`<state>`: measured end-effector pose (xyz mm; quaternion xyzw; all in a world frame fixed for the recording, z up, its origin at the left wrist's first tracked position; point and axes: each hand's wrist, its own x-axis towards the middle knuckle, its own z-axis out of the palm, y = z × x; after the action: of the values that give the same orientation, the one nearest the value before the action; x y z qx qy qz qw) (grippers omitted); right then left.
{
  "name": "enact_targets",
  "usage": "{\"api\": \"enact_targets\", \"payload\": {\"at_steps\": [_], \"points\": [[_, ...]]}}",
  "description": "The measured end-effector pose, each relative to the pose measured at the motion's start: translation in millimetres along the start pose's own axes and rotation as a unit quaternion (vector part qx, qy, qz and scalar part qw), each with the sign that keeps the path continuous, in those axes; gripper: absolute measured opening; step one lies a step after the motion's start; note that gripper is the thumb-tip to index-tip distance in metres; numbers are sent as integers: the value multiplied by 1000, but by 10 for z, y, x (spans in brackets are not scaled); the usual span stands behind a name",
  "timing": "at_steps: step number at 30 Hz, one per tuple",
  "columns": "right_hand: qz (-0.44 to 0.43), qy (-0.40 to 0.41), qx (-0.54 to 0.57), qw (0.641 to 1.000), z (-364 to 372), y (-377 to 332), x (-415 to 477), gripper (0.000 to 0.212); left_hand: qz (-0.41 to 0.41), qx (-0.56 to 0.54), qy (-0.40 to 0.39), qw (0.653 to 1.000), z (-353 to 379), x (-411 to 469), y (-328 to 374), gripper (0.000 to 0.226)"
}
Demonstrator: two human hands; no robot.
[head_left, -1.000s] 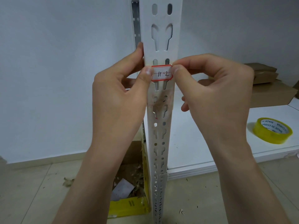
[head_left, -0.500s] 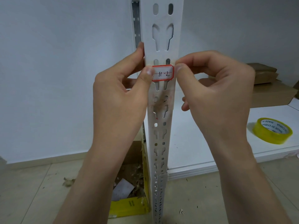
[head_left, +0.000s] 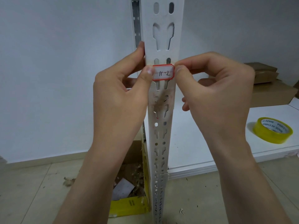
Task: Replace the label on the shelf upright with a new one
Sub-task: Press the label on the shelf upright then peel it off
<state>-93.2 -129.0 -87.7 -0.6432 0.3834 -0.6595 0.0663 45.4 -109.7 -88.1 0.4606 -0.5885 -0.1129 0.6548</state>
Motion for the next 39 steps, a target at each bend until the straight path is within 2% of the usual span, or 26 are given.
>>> {"api": "enact_targets", "payload": {"at_steps": [5, 10, 20, 26, 36, 39], "points": [[-10, -1, -18, 1000, 8, 0, 3, 8, 0, 4, 3, 1000, 2, -3, -4, 42], [25, -15, 10, 1000, -37, 6, 14, 11, 1, 3, 2, 1000, 1, 1, -4, 42], [-5, 0, -15, 1000, -14, 21, 1, 8, -1, 6, -1, 1000, -5, -3, -8, 42], [61, -21, 33, 997, -57, -11, 18, 15, 4, 11, 2, 1000, 2, 3, -14, 42], [10, 2, -11, 1000, -8, -27, -2, 8, 7, 9, 1, 1000, 3, -2, -11, 42], [44, -14, 1, 999, -25, -34, 14, 13, 10, 10, -1, 1000, 3, -5, -6, 42]]}}
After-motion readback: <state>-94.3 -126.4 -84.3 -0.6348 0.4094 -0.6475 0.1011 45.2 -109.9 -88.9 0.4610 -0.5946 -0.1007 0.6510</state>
